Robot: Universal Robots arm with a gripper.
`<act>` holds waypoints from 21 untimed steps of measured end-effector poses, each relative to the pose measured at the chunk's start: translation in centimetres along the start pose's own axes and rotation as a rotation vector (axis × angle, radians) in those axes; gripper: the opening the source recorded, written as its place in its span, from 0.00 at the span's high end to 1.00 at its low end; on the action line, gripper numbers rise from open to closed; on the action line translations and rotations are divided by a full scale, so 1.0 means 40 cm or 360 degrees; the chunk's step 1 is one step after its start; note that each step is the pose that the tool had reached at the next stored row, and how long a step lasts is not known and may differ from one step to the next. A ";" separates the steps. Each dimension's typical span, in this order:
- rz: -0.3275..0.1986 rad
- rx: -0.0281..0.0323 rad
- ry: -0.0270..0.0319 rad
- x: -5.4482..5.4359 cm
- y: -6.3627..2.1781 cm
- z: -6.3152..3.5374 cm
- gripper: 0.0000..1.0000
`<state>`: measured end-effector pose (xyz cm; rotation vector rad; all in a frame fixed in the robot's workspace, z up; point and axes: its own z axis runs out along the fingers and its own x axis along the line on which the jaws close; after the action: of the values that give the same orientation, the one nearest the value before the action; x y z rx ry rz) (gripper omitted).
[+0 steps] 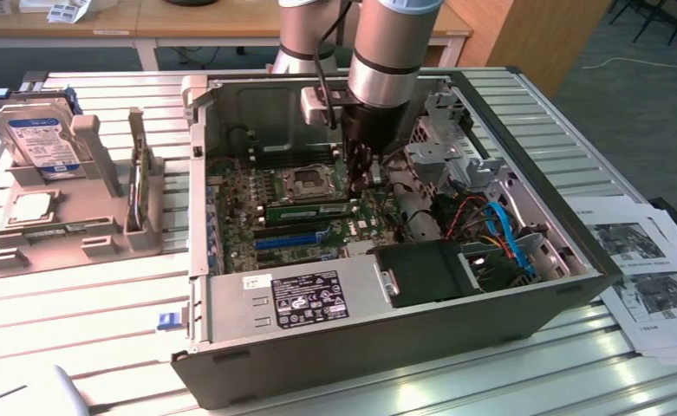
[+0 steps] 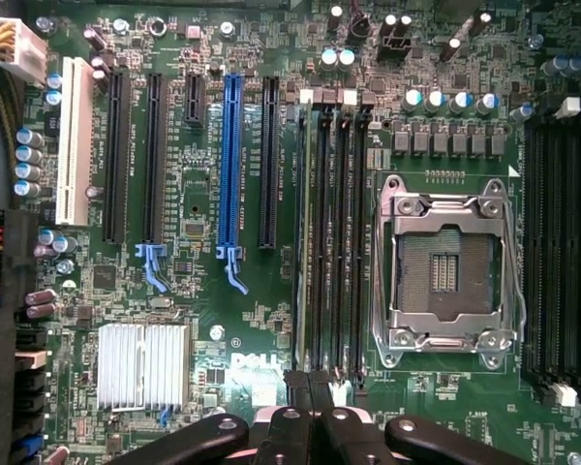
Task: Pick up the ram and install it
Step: 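Press down the ram until it locks into place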
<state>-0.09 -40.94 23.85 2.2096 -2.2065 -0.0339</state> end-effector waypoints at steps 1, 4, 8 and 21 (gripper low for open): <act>0.0000 0.00001 -0.00003 0.000 0.000 0.000 0.90; 0.0000 0.00000 -0.00003 0.000 0.000 0.000 0.90; 0.0000 -0.00001 -0.00001 0.000 0.006 0.000 0.90; 0.0000 0.00115 -0.00001 0.000 0.074 0.002 0.90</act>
<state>-3.07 -40.94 23.86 2.2133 -2.2102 -0.0261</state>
